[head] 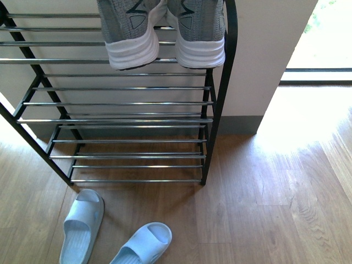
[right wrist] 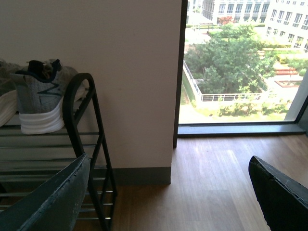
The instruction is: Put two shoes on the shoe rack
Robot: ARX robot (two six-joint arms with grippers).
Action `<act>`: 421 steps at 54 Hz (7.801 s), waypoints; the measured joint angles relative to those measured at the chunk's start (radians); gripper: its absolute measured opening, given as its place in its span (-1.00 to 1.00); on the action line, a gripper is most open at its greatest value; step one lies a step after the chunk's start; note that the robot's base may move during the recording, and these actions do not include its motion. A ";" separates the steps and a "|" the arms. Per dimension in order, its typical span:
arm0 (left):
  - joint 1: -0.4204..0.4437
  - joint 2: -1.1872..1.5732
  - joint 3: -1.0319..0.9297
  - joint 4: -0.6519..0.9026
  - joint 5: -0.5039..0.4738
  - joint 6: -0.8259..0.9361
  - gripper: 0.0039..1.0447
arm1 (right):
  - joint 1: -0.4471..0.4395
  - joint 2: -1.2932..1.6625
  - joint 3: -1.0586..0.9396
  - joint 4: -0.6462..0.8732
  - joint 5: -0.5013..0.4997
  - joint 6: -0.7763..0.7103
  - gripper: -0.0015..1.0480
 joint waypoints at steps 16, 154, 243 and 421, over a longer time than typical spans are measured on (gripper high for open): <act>0.180 -0.178 -0.086 -0.098 0.206 0.004 -0.98 | 0.000 0.000 0.000 0.000 0.000 0.000 0.82; 0.225 -0.275 -0.191 -0.082 0.219 0.007 0.83 | 0.000 0.000 0.000 -0.001 -0.003 0.000 0.82; 0.225 -0.275 -0.191 -0.082 0.221 0.007 0.83 | 0.000 -0.001 0.000 -0.001 0.000 0.000 0.82; 0.225 -0.275 -0.191 -0.082 0.221 0.007 0.83 | 0.308 2.807 1.297 0.399 0.073 0.217 -0.97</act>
